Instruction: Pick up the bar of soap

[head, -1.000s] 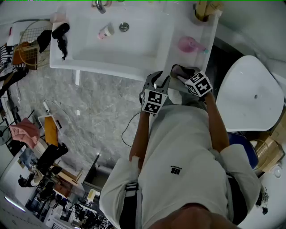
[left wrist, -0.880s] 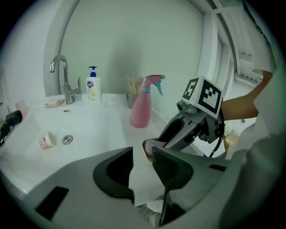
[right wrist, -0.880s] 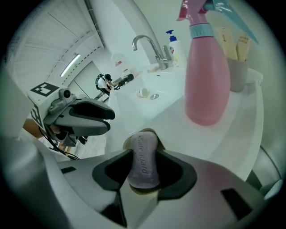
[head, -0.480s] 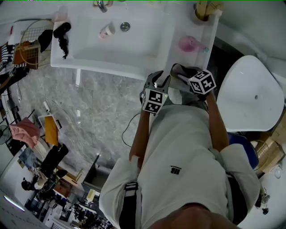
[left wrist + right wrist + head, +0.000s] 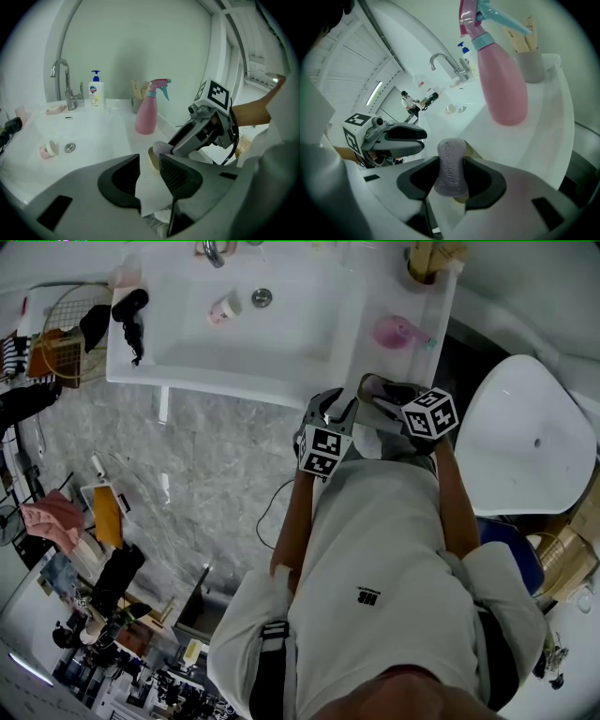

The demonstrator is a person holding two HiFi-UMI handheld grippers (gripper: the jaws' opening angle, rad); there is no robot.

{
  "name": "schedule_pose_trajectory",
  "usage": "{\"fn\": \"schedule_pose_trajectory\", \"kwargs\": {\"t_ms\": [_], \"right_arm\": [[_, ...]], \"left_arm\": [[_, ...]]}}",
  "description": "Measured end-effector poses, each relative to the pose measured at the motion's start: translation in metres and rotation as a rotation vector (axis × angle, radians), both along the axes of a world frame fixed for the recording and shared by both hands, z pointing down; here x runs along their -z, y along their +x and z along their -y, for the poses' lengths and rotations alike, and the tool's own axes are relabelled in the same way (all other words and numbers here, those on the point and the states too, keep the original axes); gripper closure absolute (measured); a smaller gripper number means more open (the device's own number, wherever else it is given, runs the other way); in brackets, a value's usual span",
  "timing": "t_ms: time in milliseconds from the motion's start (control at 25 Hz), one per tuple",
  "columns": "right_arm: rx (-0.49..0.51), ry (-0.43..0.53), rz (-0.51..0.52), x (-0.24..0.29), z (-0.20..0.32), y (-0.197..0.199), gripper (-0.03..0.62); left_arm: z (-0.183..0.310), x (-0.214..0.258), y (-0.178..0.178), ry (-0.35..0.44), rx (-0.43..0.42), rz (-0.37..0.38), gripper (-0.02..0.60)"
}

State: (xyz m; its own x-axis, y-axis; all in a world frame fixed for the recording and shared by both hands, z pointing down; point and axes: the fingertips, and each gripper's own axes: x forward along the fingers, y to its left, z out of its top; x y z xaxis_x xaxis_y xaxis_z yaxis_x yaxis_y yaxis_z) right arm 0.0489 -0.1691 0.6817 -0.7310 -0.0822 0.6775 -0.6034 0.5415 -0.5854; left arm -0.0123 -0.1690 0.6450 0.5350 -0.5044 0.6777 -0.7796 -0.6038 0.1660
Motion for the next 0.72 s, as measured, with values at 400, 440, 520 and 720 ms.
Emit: {"fn": "schedule_pose_trajectory", "kwargs": {"t_ms": [400, 440, 520, 720], "right_arm": [[-0.05, 0.035, 0.074, 0.026, 0.006, -0.003, 0.405], [-0.053, 0.041, 0.082, 0.03, 0.007, -0.004, 0.405], [-0.061, 0.054, 0.095, 0.037, 0.009, -0.006, 0.405], [-0.084, 0.079, 0.137, 0.053, 0.012, -0.008, 0.405]], "left_arm": [[0.003, 0.006, 0.003, 0.022, -0.024, -0.006, 0.436], [0.003, 0.007, 0.003, 0.023, -0.026, -0.007, 0.436], [0.005, 0.009, 0.004, 0.026, -0.03, -0.011, 0.436], [0.009, 0.015, 0.007, 0.042, -0.043, -0.023, 0.436]]}}
